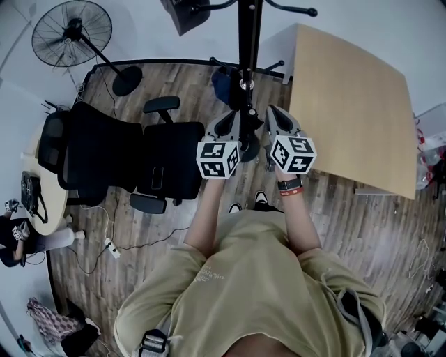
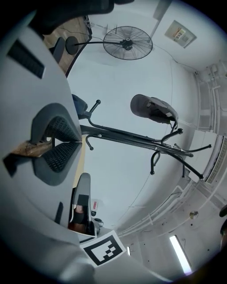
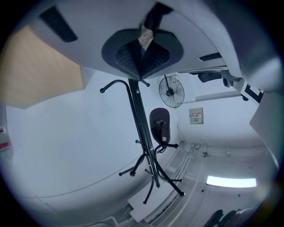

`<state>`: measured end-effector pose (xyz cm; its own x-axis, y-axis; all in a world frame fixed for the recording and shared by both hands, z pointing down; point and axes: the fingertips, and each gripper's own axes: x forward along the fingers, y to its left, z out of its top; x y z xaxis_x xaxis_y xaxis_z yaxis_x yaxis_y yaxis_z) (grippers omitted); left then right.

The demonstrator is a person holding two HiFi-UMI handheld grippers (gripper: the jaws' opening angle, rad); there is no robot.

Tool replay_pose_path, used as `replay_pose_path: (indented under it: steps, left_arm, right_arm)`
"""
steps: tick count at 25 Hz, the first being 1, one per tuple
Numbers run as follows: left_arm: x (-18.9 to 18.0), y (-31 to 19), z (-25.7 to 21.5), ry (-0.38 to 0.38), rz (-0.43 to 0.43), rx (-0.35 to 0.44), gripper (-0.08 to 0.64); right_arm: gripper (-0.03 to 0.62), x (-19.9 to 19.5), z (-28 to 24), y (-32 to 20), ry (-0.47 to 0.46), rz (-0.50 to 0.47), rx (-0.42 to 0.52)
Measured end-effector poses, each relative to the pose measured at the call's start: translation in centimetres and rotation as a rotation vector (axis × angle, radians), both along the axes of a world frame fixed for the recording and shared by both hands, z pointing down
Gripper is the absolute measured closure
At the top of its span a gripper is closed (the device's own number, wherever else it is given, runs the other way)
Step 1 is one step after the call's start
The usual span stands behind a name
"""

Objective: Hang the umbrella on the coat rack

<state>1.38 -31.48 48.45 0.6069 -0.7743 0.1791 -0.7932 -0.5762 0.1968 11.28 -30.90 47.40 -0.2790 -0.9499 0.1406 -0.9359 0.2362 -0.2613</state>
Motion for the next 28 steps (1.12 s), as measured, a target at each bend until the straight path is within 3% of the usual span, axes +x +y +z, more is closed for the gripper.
replay_pose_path:
  steps: [4,9,28]
  left_arm:
    - [-0.6,0.6,-1.4,0.015,-0.026,0.085,0.537]
    - [-0.7,0.8,-2.6,0.028,-0.028,0.146,0.537]
    - [-0.1,-0.5,-1.4,-0.025,-0.036,0.153,0.537]
  right_arm:
    - [0.577,0.1,-1.3,0.9,0.046,0.015,0.065]
    - [0.577,0.0,-1.6,1.3,0.079,0.017,0.075]
    - [0.578,0.3,-0.4,-0.3,0.104,-0.009,0.063]
